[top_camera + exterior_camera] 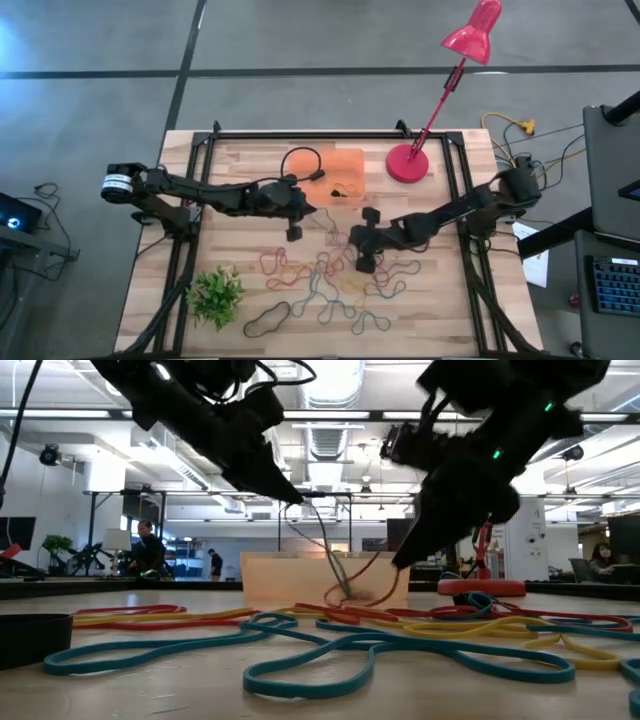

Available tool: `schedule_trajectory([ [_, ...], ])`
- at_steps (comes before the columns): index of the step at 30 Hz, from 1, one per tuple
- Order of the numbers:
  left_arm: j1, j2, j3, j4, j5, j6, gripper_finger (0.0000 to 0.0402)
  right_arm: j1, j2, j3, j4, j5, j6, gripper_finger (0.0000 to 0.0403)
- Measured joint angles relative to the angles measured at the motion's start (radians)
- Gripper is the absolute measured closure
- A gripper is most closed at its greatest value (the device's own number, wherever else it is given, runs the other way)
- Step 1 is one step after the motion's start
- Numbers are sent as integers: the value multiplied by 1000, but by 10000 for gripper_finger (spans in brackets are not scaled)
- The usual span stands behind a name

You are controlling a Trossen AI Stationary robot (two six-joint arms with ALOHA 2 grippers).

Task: Pick and place rubber bands into bin
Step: Put the blue rubber band into the orange bin

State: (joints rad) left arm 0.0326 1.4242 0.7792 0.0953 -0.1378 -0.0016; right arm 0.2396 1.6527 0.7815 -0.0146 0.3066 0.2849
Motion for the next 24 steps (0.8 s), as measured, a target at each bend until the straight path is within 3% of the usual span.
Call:
schedule_trajectory([
  [11, 0, 0, 0, -116, -10, -44, 402, 122, -230, -1, -281, 147, 115, 395],
  [24, -1, 0, -5, -262, -33, -106, 402, 215, -259, -6, -506, 222, 302, 395],
])
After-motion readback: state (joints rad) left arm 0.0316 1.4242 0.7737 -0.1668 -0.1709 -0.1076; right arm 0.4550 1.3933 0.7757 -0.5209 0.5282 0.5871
